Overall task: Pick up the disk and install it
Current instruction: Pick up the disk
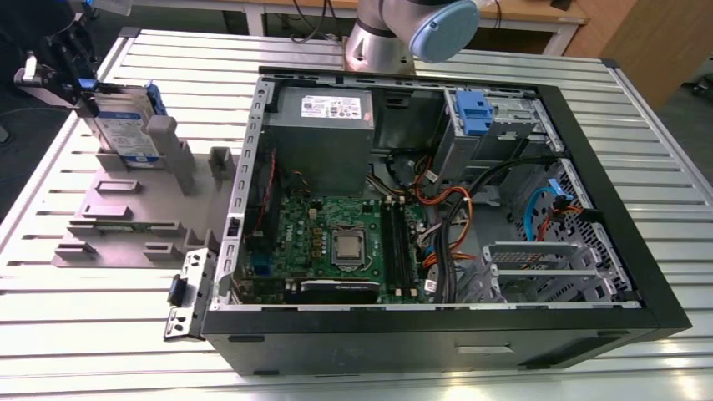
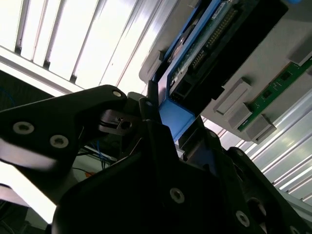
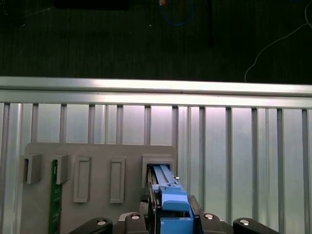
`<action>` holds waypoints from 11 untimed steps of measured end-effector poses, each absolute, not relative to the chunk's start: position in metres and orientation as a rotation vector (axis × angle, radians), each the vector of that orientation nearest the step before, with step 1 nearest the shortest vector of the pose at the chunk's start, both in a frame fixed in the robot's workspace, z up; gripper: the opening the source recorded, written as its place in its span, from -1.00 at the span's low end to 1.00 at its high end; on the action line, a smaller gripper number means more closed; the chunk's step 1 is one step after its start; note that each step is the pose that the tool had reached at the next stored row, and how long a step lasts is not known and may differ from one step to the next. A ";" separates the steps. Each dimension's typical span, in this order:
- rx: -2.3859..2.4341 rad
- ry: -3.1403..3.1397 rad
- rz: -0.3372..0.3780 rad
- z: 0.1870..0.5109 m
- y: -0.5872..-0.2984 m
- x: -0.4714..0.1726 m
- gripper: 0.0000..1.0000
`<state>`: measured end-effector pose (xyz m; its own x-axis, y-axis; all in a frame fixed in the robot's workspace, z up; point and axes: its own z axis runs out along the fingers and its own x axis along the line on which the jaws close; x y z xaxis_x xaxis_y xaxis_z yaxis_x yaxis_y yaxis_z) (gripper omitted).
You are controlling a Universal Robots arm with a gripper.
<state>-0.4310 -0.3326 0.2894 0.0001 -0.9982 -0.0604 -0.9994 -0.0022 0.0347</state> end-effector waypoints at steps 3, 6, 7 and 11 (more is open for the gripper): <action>-2.209 2.206 0.105 0.289 -0.333 -0.431 -0.21; -2.209 2.206 0.105 0.290 -0.333 -0.431 -0.21; -2.209 2.206 0.105 0.290 -0.333 -0.431 -0.21; -2.209 2.206 0.105 0.290 -0.333 -0.431 -0.25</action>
<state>-0.4310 -0.3325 0.2896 0.0001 -0.9982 -0.0605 -0.9994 -0.0022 0.0347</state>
